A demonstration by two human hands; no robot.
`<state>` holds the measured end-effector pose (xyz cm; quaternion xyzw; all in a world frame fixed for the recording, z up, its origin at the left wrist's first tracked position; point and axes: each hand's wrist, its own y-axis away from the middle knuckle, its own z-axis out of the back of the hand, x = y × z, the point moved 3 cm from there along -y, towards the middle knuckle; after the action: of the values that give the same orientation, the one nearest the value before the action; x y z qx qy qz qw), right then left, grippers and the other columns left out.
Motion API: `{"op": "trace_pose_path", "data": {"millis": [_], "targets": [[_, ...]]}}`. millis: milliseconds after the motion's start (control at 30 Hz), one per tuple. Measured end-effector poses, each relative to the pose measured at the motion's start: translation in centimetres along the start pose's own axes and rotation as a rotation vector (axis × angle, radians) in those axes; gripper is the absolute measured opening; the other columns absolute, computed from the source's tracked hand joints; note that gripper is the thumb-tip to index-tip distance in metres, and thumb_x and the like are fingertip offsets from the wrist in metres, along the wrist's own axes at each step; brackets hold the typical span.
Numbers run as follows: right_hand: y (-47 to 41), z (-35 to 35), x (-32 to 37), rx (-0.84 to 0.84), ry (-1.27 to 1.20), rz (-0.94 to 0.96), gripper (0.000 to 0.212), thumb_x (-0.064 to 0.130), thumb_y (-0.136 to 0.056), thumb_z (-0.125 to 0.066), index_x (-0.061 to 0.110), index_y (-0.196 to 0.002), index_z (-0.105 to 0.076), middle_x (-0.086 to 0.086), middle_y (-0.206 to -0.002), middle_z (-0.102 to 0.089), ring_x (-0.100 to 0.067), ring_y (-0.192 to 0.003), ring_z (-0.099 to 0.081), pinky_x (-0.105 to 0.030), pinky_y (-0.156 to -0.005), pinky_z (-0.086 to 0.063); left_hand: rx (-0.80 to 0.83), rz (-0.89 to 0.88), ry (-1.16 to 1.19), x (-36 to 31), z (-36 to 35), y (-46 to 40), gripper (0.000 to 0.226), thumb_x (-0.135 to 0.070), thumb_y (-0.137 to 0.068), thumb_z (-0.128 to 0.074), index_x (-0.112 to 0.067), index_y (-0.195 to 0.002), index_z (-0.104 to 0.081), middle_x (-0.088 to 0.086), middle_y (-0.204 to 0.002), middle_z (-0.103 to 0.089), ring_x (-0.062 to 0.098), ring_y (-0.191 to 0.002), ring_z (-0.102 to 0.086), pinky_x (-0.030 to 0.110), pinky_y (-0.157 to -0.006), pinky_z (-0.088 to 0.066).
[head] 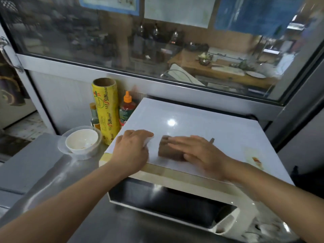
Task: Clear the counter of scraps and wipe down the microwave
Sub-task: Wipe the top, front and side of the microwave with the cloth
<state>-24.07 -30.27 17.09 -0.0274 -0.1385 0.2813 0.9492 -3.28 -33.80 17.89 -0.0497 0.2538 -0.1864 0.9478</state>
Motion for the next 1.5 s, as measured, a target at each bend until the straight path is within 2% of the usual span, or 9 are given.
{"op": "trace_pose_path", "data": {"millis": [100, 233, 400, 533, 700, 833, 1133, 1333, 1500], "targets": [[-1.9, 1.7, -7.6, -0.046, 0.079, -0.209, 0.051, 0.022, -0.094, -0.031, 0.029, -0.144, -0.033, 0.015, -0.152, -0.028, -0.011, -0.139, -0.029, -0.038, -0.114, -0.023, 0.005, 0.038, -0.056, -0.5, -0.7, 0.0, 0.045, -0.013, -0.087, -0.043, -0.035, -0.125, -0.053, -0.016, -0.141, -0.041, 0.018, -0.13, -0.029, 0.039, -0.106, -0.022], [-2.7, 2.1, -10.6, -0.099, 0.146, -0.351, 0.05, 0.018, -0.099, -0.034, 0.03, -0.147, -0.027, 0.013, -0.155, -0.023, -0.013, -0.14, -0.027, -0.032, -0.111, -0.026, 0.028, 0.118, -0.091, -1.1, -0.7, 0.2, 0.045, -0.012, -0.085, -0.044, -0.036, -0.122, -0.053, -0.015, -0.141, -0.04, 0.018, -0.133, -0.026, 0.047, -0.108, -0.016], [4.8, 1.5, -3.2, -0.066, 0.014, -0.117, 0.051, 0.019, -0.095, -0.04, 0.035, -0.144, -0.032, 0.023, -0.151, -0.022, -0.005, -0.139, -0.024, -0.032, -0.114, -0.019, 0.032, 0.232, -0.096, -2.4, -1.2, -0.6, 0.03, -0.015, -0.086, -0.053, -0.035, -0.109, -0.057, -0.007, -0.137, -0.047, 0.023, -0.132, -0.031, 0.051, -0.109, -0.02], [10.8, 2.4, -2.7, -0.053, -0.044, 0.003, 0.053, 0.019, -0.09, -0.042, 0.033, -0.142, -0.037, 0.027, -0.146, -0.025, 0.009, -0.133, -0.022, -0.02, -0.107, -0.016, -0.035, 0.085, 0.017, -6.1, -3.0, -0.9, 0.032, -0.013, -0.083, -0.056, -0.034, -0.107, -0.062, -0.011, -0.132, -0.053, 0.017, -0.129, -0.035, 0.045, -0.109, -0.024], [9.1, 5.3, -12.5, -0.096, 0.09, -0.305, 0.048, 0.019, -0.099, -0.034, 0.032, -0.145, -0.031, 0.012, -0.151, -0.03, -0.01, -0.138, -0.029, -0.041, -0.112, -0.024, 0.073, -0.039, -0.047, -10.3, -6.1, -0.9, 0.034, -0.024, -0.091, -0.046, -0.034, -0.122, -0.054, -0.014, -0.14, -0.043, 0.015, -0.13, -0.035, 0.039, -0.107, -0.024], [8.6, 4.6, -13.8, -0.15, 0.117, -0.406, 0.05, 0.016, -0.097, -0.035, 0.031, -0.145, -0.031, 0.013, -0.153, -0.026, -0.012, -0.14, -0.028, -0.041, -0.112, -0.025, 0.098, -0.003, -0.064, -9.9, -6.5, -0.8, 0.031, -0.026, -0.09, -0.048, -0.037, -0.119, -0.053, -0.012, -0.139, -0.042, 0.017, -0.128, -0.036, 0.044, -0.105, -0.03], [18.5, 4.3, -7.8, -0.199, -0.081, -0.101, 0.048, 0.023, -0.089, -0.034, 0.024, -0.133, -0.052, 0.016, -0.141, -0.044, 0.002, -0.131, -0.034, -0.022, -0.108, -0.019, 0.088, 0.048, -0.129, -10.5, -6.4, -1.1, 0.031, -0.026, -0.087, -0.055, -0.037, -0.116, -0.055, -0.009, -0.136, -0.042, 0.019, -0.125, -0.038, 0.047, -0.104, -0.027], [14.6, 5.8, -17.2, -0.309, -0.33, -0.398, 0.044, -0.004, -0.096, -0.037, 0.011, -0.136, -0.046, 0.005, -0.14, -0.04, -0.012, -0.134, -0.032, -0.02, -0.113, -0.017, 0.067, 0.056, -0.154, -10.8, -6.3, -0.8, 0.033, -0.023, -0.088, -0.054, -0.035, -0.118, -0.055, -0.008, -0.138, -0.042, 0.02, -0.127, -0.038, 0.048, -0.106, -0.025], [13.7, 5.6, -17.3, -0.367, -0.31, -0.466, 0.046, -0.005, -0.094, -0.036, 0.01, -0.137, -0.046, -0.001, -0.144, -0.04, -0.018, -0.135, -0.032, -0.015, -0.109, -0.016, 0.084, 0.081, -0.175, -11.0, -6.2, -0.9, 0.032, -0.024, -0.088, -0.055, -0.036, -0.117, -0.055, -0.006, -0.138, -0.042, 0.022, -0.128, -0.037, 0.05, -0.107, -0.022]]}}
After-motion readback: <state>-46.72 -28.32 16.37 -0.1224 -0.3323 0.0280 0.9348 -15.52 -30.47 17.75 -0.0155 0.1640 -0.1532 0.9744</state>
